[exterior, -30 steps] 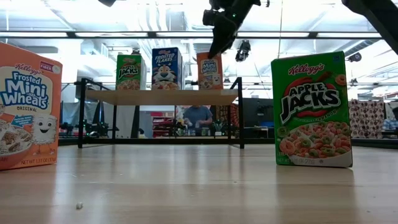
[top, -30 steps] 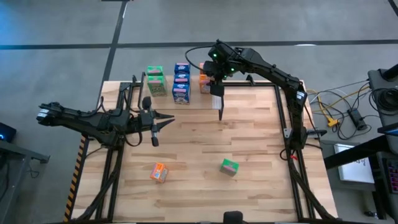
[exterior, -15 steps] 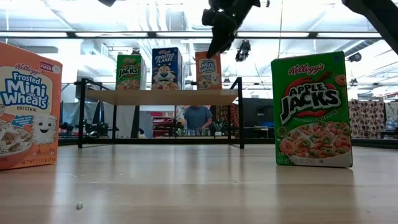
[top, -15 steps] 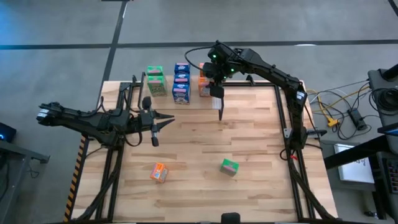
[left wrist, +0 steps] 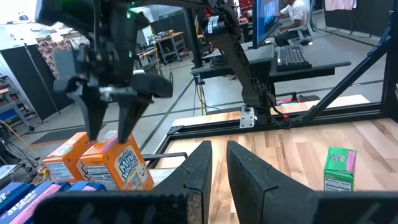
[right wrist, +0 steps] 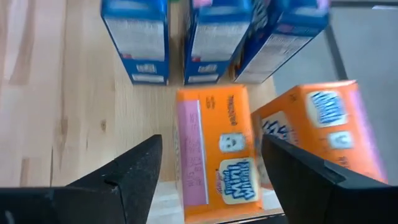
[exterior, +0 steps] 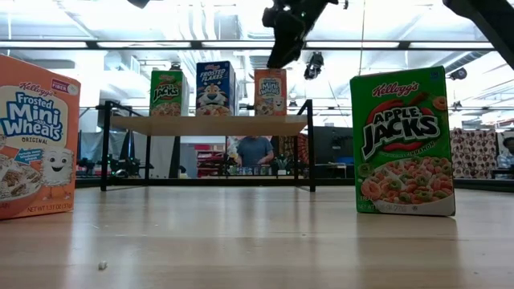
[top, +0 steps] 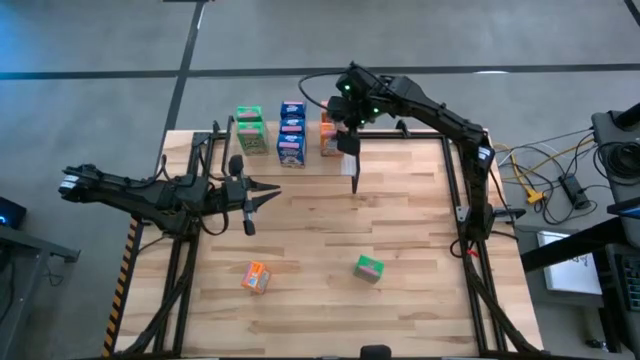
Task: Stack cereal on shelf
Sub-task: Put the right orange cereal box on the shelf aligned with the other orange cereal box
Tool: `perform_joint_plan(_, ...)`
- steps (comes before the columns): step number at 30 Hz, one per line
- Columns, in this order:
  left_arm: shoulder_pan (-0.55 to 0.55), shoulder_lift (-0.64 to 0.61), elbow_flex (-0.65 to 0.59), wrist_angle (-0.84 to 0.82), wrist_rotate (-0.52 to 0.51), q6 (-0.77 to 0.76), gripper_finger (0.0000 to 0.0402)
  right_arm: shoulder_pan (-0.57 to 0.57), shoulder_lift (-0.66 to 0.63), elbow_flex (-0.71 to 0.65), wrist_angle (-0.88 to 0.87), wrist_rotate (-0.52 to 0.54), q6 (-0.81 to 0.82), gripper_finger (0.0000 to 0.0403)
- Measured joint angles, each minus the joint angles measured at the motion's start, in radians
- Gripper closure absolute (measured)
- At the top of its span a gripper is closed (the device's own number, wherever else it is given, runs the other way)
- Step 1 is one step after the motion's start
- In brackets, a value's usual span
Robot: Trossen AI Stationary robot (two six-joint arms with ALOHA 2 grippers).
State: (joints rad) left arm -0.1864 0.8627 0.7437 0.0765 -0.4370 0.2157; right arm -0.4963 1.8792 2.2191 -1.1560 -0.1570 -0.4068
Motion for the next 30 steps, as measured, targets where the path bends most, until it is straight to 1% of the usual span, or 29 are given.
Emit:
perform_joint_plan(6, 0.000, 0.000, 0.000, -0.001, 0.000, -0.006, 0.0369, 0.029, -0.019, 0.067, -0.021, 0.001, 0.055, 0.0151)
perform_joint_plan(10, 0.000, 0.000, 0.000, -0.003, 0.000, -0.015, 0.0369, 0.073, -0.026, 0.081, -0.060, -0.001, 0.083, 0.0174)
perform_joint_plan(14, 0.000, 0.000, 0.000, -0.005, 0.001, -0.015, 0.0369, 0.120, -0.026, 0.052, -0.074, -0.004, 0.105, 0.0217)
perform_joint_plan(18, 0.000, 0.000, 0.000, -0.006, 0.002, -0.015, 0.0369, 0.153, -0.022, 0.003, -0.063, 0.009, 0.130, 0.0279)
perform_joint_plan(19, 0.000, 0.000, 0.000, -0.008, 0.002, -0.015, 0.0369, 0.160, -0.022, -0.013, -0.060, 0.036, 0.137, 0.0296)
perform_joint_plan(23, 0.000, 0.000, 0.000, -0.018, 0.005, -0.015, 0.0369, 0.182, -0.021, -0.090, -0.007, 0.232, 0.149, 0.0363)
perform_joint_plan(24, 0.000, 0.000, 0.000, -0.021, 0.005, -0.015, 0.0369, 0.183, -0.020, -0.109, 0.004, 0.255, 0.145, 0.0378)
perform_joint_plan(26, 0.000, 0.000, 0.000, -0.026, 0.005, -0.015, 0.0369, 0.182, -0.020, -0.152, 0.041, 0.262, 0.137, 0.0389)
perform_joint_plan(30, 0.000, 0.000, 0.000, -0.028, 0.005, -0.015, 0.0369, 0.182, -0.019, -0.223, 0.094, 0.263, 0.142, 0.0390)
